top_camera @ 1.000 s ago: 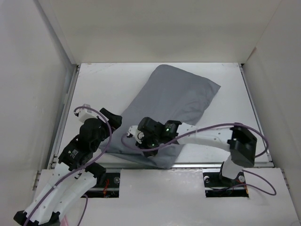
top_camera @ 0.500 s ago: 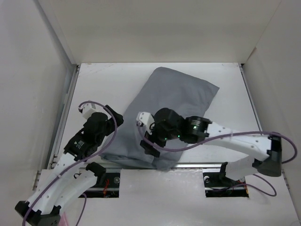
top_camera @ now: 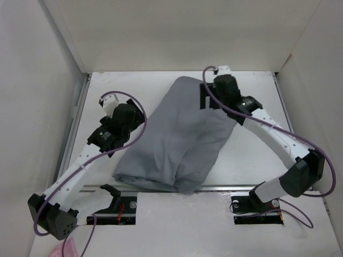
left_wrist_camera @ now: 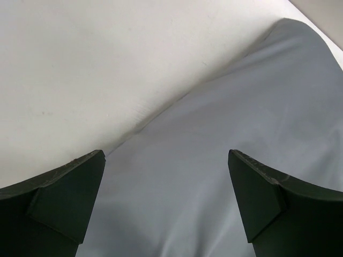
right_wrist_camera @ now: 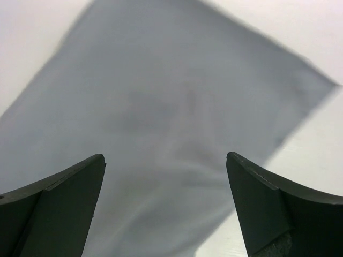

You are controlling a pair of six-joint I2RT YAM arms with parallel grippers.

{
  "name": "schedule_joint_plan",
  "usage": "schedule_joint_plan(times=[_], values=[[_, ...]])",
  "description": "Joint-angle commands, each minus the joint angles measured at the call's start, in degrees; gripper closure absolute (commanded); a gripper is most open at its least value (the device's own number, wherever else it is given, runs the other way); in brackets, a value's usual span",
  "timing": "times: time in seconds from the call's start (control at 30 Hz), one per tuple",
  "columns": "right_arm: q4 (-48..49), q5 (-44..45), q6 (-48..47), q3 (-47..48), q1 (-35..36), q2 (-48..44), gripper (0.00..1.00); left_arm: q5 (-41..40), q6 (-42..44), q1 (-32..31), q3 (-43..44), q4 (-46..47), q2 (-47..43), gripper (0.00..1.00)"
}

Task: Put the pillow into the pillowcase

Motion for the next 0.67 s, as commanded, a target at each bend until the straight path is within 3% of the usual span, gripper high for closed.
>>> schedule_joint_plan(times=[0.0,0.27,0.63], values=[[2.97,2.12,3.29,4.09,-6.58,-2.07,0.0,-5.32,3.03,0.72,3.53,2.09,1.91,0.0],[4.9,2.04,1.8,2.16,-20.81,-5.5,0.0,-7.0,5.41,2.4,3.54,9.28,0.43,0.0],[7.8,5.12,1.8,0.66,-20.83,-4.97,0.0,-8.84,6.55,3.97,4.16,10.7,0.42,0.0]])
